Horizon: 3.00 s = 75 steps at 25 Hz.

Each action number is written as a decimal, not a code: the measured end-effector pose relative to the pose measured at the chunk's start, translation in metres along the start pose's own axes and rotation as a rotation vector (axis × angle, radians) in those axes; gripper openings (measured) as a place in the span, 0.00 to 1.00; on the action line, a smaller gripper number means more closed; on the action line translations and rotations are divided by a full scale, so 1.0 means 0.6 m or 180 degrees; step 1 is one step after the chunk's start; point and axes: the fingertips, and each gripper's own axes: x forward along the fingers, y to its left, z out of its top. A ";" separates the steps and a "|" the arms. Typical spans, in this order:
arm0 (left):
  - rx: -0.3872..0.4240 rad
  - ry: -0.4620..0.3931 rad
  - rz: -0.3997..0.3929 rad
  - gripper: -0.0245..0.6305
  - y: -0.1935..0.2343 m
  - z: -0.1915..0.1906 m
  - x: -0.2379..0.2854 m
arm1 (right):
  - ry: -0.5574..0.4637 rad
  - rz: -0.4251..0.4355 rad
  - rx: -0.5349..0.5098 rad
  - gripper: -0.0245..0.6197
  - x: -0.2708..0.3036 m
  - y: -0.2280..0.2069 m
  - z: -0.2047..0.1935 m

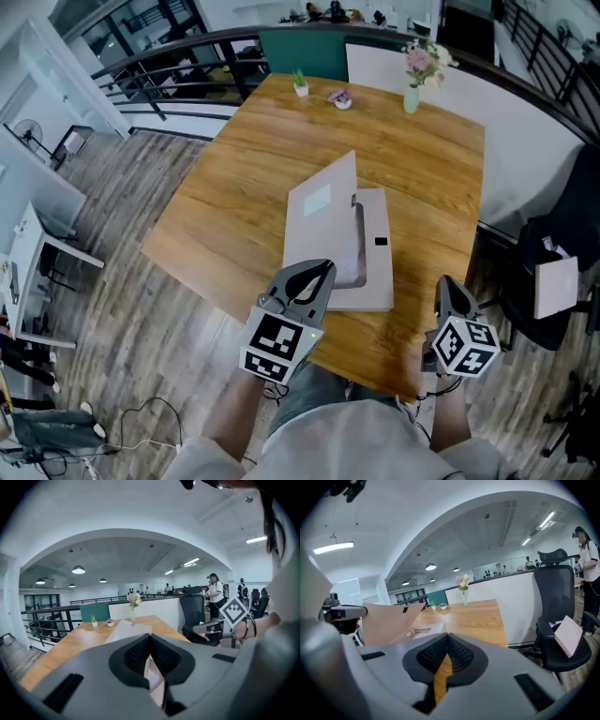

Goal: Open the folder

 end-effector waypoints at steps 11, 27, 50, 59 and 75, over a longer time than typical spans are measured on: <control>-0.0799 -0.0615 0.0779 0.04 0.145 0.006 -0.111 | 0.0037 0.0186 -0.0215 0.04 0.041 0.076 0.024; -0.1179 -0.0599 0.1645 0.04 0.275 -0.090 -0.205 | 0.0081 0.0396 -0.0354 0.04 0.107 0.158 0.036; -0.1931 -0.0139 0.2326 0.05 0.480 -0.300 -0.278 | 0.0296 0.0321 -0.0593 0.04 0.159 0.223 0.034; -0.2112 0.0342 0.2407 0.08 0.536 -0.423 -0.267 | 0.0444 0.0282 -0.0700 0.04 0.187 0.246 0.015; -0.2279 0.1272 0.2354 0.15 0.567 -0.548 -0.236 | 0.0633 0.0309 -0.0804 0.04 0.231 0.290 -0.008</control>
